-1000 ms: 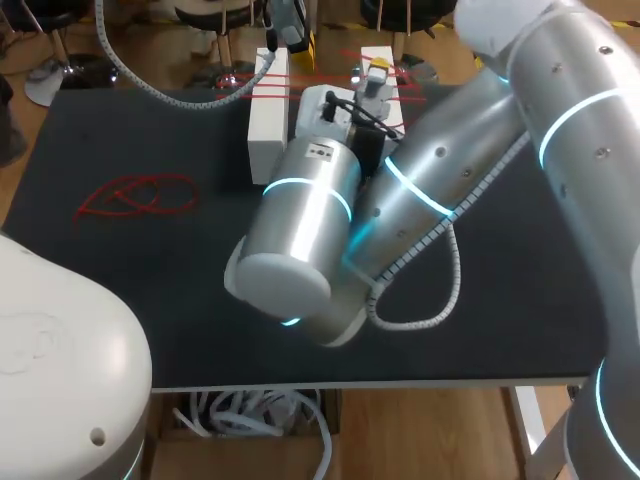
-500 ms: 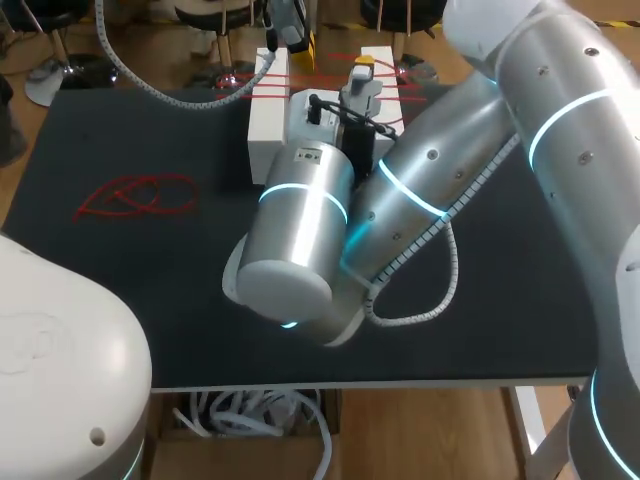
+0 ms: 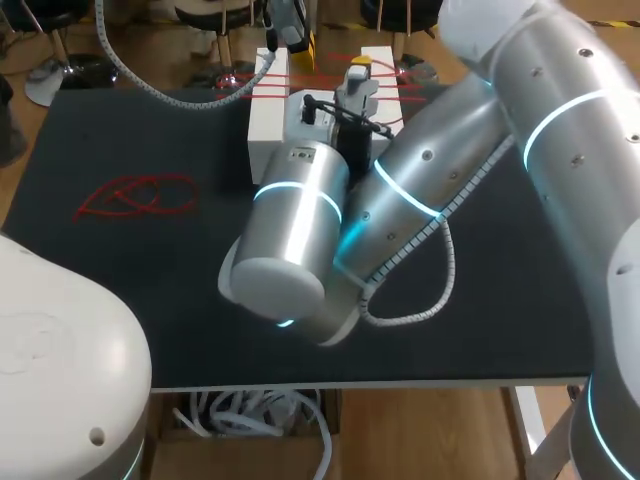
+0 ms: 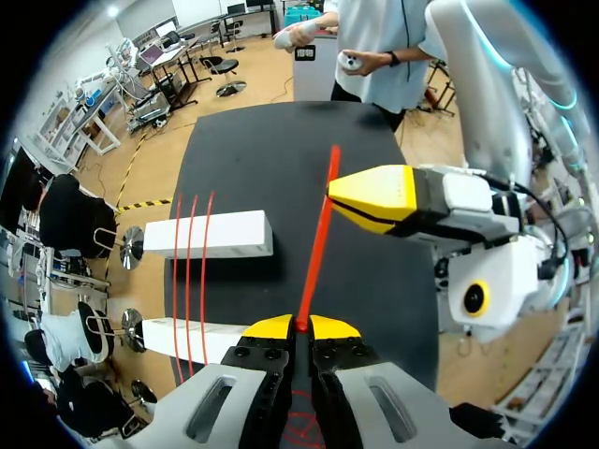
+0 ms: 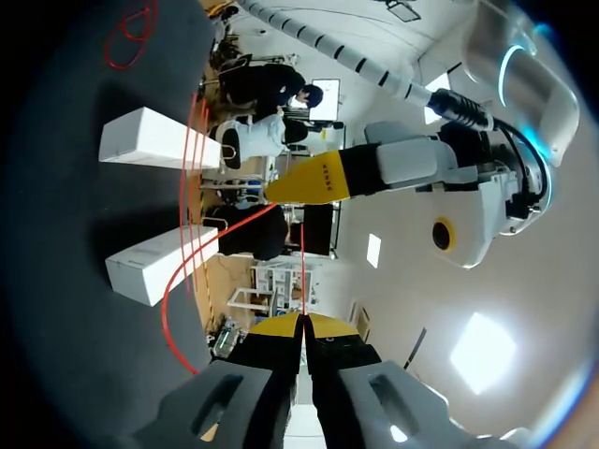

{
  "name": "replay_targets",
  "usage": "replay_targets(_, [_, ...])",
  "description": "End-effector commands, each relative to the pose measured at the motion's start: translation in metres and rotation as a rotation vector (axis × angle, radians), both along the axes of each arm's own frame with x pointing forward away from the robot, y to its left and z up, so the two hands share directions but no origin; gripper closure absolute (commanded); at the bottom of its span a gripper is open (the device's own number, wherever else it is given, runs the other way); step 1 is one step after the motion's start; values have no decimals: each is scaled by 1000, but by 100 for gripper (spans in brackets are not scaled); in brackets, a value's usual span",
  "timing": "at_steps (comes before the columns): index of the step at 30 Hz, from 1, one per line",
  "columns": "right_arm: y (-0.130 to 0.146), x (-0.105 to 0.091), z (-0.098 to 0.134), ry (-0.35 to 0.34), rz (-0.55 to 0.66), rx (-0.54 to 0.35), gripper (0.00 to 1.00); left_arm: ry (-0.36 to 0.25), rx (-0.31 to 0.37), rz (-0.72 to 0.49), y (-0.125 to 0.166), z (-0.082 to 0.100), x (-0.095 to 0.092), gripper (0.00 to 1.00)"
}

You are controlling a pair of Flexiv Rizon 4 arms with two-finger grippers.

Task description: Grab the tape and strap the tape.

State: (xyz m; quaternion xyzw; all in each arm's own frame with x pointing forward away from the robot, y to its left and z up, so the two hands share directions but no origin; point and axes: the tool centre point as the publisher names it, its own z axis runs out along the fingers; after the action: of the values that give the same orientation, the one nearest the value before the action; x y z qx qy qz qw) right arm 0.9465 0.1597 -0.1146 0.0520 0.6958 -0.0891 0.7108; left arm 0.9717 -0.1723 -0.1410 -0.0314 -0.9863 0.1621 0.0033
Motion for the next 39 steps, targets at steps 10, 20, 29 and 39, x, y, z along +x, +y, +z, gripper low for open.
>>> replay_targets(10, [13,2,-3,-3,-3,-8,100,1,4,2,0,1,0,100])
replay_targets(20, [16,3,-3,-3,2,-10,100,1,4,2,0,1,0,100])
replay_targets(29, [10,5,-3,1,1,-7,100,1,4,2,0,1,0,100])
replay_targets(39, [8,3,-3,1,7,-7,100,1,4,2,0,1,0,100])
